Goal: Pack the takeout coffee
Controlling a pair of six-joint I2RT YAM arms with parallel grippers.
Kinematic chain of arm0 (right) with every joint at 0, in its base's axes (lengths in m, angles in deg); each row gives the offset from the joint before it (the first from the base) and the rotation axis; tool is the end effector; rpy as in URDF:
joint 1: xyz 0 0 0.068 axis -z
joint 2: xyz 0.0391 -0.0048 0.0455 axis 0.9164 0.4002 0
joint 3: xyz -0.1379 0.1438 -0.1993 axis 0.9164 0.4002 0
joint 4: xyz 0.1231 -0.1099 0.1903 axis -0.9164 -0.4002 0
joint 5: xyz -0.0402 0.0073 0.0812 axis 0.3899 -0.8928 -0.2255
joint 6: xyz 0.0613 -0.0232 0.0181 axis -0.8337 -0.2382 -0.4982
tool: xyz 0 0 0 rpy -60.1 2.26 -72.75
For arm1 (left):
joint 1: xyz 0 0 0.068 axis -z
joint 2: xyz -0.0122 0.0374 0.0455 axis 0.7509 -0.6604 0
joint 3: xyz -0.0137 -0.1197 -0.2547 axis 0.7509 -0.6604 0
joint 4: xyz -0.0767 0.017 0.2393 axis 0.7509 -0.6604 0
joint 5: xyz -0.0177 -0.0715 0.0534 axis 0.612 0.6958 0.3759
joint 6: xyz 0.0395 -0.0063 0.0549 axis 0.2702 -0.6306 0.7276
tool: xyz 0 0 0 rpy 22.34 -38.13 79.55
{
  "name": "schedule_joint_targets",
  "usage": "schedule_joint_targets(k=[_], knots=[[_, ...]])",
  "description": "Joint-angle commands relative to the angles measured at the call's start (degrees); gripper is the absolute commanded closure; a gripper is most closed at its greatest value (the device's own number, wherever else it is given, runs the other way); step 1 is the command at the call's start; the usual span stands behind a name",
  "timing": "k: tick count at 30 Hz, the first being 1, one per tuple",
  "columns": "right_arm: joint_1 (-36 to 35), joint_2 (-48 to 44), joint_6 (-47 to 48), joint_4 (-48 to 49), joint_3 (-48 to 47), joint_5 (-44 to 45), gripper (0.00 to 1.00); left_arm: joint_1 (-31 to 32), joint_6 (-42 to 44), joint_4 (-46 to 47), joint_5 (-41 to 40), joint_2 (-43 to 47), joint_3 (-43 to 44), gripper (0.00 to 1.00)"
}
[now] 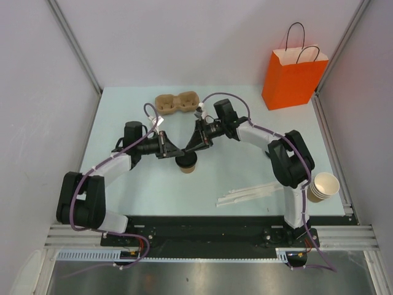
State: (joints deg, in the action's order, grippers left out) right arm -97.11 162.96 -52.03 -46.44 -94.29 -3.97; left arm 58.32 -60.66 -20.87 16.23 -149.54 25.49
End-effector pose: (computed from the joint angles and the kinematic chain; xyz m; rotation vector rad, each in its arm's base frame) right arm 0.3619 0.2715 0.2274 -0.5208 2.4038 1.8454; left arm 0.2731 -0.0915 0.2233 0.2153 2.1801 -1.4098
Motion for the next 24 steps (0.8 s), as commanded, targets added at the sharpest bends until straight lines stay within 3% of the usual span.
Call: schedule_joint_targets(k=[1,10,24], knots=[[-0.7,0.2,-3.6,3.4,2.0,-1.0,0.73,0.6,2.2,-0.7,2.4,-3.9,1.6,1.0],[0.2,7.1,-3.3,0.8,2.9,2.5,0.77,0.5,2.6,-0.7,1.1,-9.5,1.6,1.0],[1.9,12.8,6.5,-11.6,2.9,11.0,0.8,-0.1,3.5,-2.1,0.0,-15.8,-0.3,1.0]])
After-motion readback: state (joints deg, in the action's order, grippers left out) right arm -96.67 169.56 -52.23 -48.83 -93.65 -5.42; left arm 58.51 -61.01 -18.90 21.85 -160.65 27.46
